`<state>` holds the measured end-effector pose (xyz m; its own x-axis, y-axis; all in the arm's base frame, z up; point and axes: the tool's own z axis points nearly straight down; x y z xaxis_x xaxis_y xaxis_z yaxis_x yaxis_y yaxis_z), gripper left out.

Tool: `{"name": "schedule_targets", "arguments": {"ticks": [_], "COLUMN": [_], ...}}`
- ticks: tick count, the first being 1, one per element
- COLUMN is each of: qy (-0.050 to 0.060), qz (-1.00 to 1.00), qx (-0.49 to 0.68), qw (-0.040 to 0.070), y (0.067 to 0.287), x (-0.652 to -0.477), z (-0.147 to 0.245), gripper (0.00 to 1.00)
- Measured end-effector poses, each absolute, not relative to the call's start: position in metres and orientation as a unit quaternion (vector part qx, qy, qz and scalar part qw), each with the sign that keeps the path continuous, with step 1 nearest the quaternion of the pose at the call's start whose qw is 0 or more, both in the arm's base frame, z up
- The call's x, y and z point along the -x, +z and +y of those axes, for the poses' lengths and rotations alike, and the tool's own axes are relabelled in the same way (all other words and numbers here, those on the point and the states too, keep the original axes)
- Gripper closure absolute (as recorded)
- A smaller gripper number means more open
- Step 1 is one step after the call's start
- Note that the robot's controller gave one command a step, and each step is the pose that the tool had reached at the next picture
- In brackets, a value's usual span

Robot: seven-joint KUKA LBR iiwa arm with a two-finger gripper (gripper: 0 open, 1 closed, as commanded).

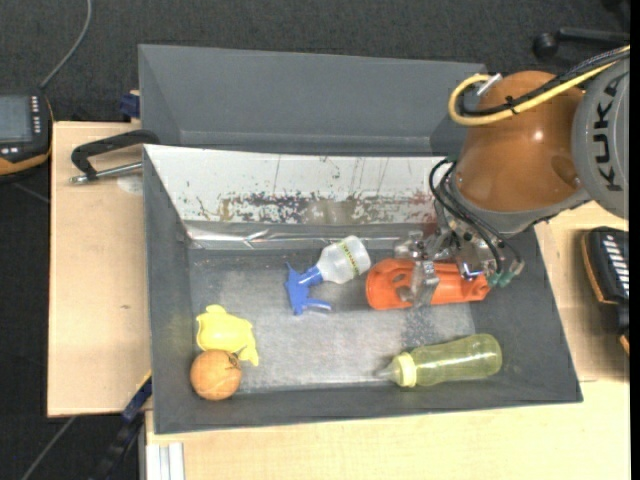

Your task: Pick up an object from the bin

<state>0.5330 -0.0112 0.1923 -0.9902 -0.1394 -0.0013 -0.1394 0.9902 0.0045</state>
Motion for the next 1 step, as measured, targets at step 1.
{"name": "schedule_targets", "arguments": {"ticks": [1], "qy": [0.002], "qz": [0.996], "qx": [0.083], "qw": [0.007], "y": [0.2671], "x": [-0.5435], "z": [-0.03], "gripper": [1.0]}}
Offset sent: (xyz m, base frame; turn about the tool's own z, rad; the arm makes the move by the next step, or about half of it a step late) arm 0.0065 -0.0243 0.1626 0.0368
